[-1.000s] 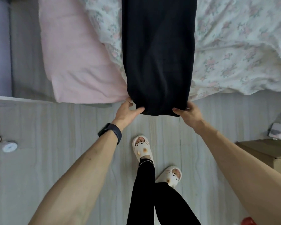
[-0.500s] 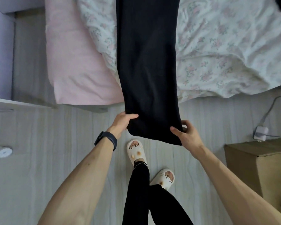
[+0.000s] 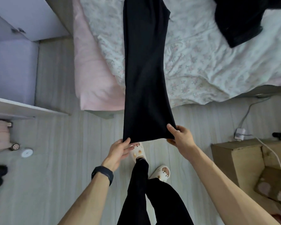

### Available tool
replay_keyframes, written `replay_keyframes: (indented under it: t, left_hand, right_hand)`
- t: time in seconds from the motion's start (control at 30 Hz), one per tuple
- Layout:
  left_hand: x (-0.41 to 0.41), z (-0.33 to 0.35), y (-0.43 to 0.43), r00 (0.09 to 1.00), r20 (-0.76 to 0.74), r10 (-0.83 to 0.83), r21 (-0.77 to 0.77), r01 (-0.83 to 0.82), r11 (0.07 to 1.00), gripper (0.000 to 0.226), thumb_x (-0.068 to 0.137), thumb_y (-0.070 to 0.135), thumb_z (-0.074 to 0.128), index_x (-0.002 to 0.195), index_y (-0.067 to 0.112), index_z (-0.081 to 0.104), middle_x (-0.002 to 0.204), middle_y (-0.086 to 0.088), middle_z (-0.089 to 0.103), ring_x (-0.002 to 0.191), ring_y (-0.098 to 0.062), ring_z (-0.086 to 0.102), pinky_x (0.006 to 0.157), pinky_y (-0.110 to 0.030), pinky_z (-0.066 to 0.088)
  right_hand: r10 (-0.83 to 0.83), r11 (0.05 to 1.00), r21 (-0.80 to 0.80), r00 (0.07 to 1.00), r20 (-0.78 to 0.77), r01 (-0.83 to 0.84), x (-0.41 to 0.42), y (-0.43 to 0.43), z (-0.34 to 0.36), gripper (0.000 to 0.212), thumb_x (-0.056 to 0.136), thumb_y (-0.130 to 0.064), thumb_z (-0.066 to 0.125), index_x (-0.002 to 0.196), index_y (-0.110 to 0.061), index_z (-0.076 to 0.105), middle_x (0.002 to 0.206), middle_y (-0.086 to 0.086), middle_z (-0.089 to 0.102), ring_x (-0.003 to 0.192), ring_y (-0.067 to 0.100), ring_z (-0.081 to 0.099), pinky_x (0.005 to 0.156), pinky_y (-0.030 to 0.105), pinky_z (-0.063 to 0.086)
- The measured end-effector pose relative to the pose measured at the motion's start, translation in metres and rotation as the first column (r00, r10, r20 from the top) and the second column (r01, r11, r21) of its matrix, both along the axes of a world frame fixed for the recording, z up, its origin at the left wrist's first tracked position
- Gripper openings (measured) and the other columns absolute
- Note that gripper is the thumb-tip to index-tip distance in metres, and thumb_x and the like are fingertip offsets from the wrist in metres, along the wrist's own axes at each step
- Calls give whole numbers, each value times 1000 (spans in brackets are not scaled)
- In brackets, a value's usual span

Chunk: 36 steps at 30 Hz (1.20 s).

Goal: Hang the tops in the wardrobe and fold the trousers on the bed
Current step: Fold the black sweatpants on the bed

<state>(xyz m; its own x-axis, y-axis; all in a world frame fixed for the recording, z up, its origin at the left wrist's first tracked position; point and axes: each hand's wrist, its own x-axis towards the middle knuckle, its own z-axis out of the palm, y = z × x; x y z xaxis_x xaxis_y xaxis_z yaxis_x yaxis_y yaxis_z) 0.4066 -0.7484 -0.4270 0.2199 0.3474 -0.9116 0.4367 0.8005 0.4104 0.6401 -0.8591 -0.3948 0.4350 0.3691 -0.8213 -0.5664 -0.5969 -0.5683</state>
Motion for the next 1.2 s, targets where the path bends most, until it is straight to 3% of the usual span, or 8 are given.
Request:
replay_keyframes:
  t: [0.1,0.2,0.5,0.63,0.73,0.83,1.03,1.2]
  left_hand:
    - [14,34,-10,970,-5,242,-227,-237,945,55,98,47,61,141,15,48,122,-9,70,115,-29,65,96,-46,52]
    - [37,68,-20,919,20,394,-410,-352,841,72,90,58,66,143,15,42,130,-22,62,113,-40,66,95,-54,52]
    - [100,134,-29,776,144,614,-640,-400,656,71,89,60,63,134,9,42,135,-28,56,112,-43,62,91,-58,51]
    - [123,141,-22,552,122,825,-703,-539,464,61,96,56,55,125,4,47,129,-27,59,111,-38,64,87,-54,51]
    - [133,142,-5,414,121,902,-632,-669,392,30,99,30,56,117,6,62,108,-12,66,93,-22,67,77,-38,53]
    - [125,142,7,378,104,920,-547,-751,370,14,96,16,56,107,13,64,96,-4,62,82,-16,59,70,-28,52]
    - [67,151,28,543,143,828,-243,-791,561,7,96,11,59,99,8,64,85,-4,65,74,-14,63,61,-23,55]
    - [39,173,66,731,140,667,199,-681,705,13,95,14,68,83,11,62,79,-3,66,59,-8,67,56,-20,52]
  right_hand:
    - [-36,998,39,993,-109,41,-5,18,53,27,96,-26,70,108,-2,67,104,12,75,94,24,75,71,27,57]
    - [-50,998,15,989,-139,53,-3,34,99,22,95,-17,70,109,0,66,103,16,75,83,23,77,69,29,59]
    - [147,987,-90,977,155,-134,5,77,175,24,87,-23,77,86,0,71,81,15,77,70,23,76,54,24,59]
    - [142,988,-81,976,168,-130,9,89,193,26,86,-25,80,87,0,70,74,13,76,64,18,75,50,23,56]
    - [127,990,-80,980,155,-116,18,93,201,30,85,-25,81,94,0,69,73,12,76,72,20,76,62,26,57]
    - [103,992,-93,978,181,-87,30,89,203,28,85,-23,81,94,1,68,72,11,76,65,18,74,65,27,59]
    - [42,998,-44,988,146,-36,35,80,189,23,90,-13,75,100,7,71,76,13,70,60,19,63,89,36,61]
    - [-28,999,32,997,75,25,11,66,173,17,92,-16,74,96,1,71,81,13,71,66,19,66,66,27,60]
